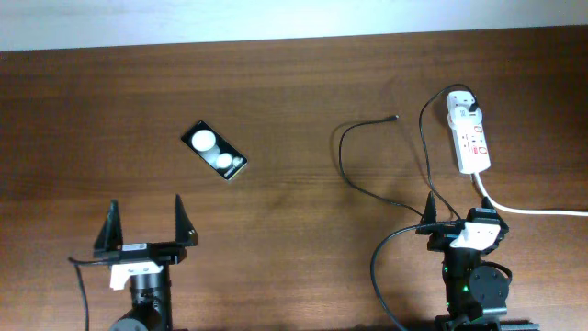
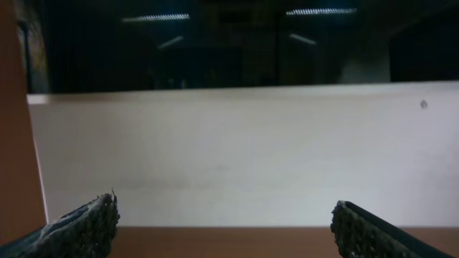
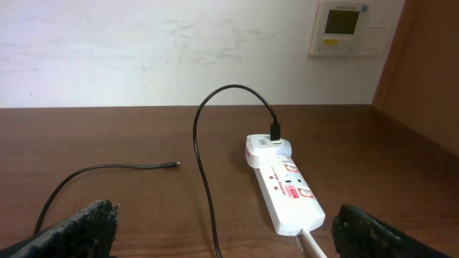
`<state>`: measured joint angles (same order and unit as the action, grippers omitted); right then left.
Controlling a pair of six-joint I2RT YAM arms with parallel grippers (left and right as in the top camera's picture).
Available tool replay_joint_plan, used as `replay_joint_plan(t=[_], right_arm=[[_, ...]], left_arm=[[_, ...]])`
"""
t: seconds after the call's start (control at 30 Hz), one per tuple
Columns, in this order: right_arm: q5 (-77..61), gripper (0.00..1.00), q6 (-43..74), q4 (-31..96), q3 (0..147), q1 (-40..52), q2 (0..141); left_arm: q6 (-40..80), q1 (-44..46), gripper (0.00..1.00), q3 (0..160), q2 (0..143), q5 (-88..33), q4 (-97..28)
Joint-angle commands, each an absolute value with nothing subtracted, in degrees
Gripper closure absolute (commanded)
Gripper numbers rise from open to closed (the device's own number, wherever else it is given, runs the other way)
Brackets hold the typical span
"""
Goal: Plug charger to phone and switch on socket
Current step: 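Move the left gripper over the black phone and lower onto it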
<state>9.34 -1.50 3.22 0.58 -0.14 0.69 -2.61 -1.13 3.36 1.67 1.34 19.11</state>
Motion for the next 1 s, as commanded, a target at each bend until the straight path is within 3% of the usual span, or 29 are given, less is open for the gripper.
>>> replay_joint_plan(t=[0.0,0.17,0.37,0.5,0.73,0.97], right_arm=[[9.6,0.01,-1.0,3.7,0.3,-0.4,0.5],[9.6,0.01,-1.0,3.7,0.3,-0.4,0.5],[9.6,0.01,-1.0,3.7,0.3,-0.4,0.5],[9.6,0.01,-1.0,3.7,0.3,-0.4,0.5],[9.6,0.01,-1.0,3.7,0.3,-0.4,0.5],[9.6,0.01,-1.0,3.7,0.3,-0.4,0.5]], left_arm=[[-3.3,-1.0,0.01,9.8,6.9,3.3,19.2],[-3.3,-1.0,0.01,24.4,24.5,3.2,15.1],[-3.3,-0.9,0.01,56.0,49.8,1.9,-15.2],[-3.3,2.0,0.01,68.7,62.1,0.4,-24.9],[2.3,5.9,0.01,72.2,78.6,1.0,-24.5],[2.3,5.9,0.01,72.2,90.3,-12.5,-31.8]])
